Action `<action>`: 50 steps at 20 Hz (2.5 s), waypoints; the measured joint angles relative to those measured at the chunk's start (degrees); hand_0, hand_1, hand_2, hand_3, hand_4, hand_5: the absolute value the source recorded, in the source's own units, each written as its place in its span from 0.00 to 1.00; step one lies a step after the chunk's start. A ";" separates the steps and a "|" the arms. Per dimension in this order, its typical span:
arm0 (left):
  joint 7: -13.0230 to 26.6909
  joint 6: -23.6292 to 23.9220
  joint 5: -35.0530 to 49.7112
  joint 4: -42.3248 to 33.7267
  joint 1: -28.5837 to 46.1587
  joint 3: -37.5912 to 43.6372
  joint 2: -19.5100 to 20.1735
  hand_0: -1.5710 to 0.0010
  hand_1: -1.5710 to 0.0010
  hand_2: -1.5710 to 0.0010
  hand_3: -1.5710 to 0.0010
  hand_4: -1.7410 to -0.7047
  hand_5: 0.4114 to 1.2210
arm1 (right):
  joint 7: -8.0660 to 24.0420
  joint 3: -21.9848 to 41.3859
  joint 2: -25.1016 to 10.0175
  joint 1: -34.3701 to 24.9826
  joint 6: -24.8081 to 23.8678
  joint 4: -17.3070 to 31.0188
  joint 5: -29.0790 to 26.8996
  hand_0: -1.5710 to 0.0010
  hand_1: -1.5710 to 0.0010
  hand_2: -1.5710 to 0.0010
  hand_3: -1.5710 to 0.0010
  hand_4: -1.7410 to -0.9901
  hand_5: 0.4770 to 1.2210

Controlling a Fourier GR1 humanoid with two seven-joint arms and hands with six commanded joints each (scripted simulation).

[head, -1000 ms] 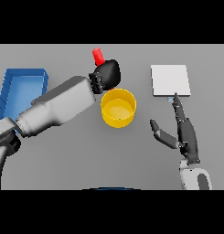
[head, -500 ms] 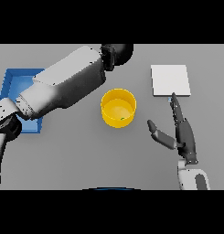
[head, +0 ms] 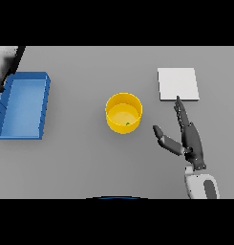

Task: Pick up the red beaker and tilt it to pour out 1 green nut into yellow bowl. Pick up the yellow bowl and place it on the metallic measuring scale.

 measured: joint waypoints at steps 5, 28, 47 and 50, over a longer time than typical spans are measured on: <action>3.88 2.89 16.87 5.87 6.79 17.62 7.31 0.00 0.00 0.00 0.01 0.00 1.00 | 0.08 -0.33 -0.68 -1.23 -0.09 0.86 0.16 1.00 1.00 1.00 1.00 0.82 0.17; 34.26 24.91 45.18 -37.29 63.28 33.09 4.06 0.00 0.00 0.03 0.03 0.21 0.50 | -2.29 0.49 -1.71 -0.30 1.19 1.63 0.67 1.00 1.00 1.00 1.00 0.78 0.26; 29.42 14.72 48.77 -44.46 66.76 30.42 5.69 0.98 0.98 0.99 0.98 0.91 0.30 | 0.66 3.26 -6.42 -3.81 3.05 0.60 6.96 1.00 1.00 1.00 1.00 0.87 0.25; 29.26 14.60 49.43 -45.90 67.52 30.20 4.92 0.99 0.99 0.99 0.99 0.91 0.32 | 4.82 6.67 -11.62 -9.66 5.69 2.97 14.79 1.00 1.00 1.00 1.00 0.82 0.22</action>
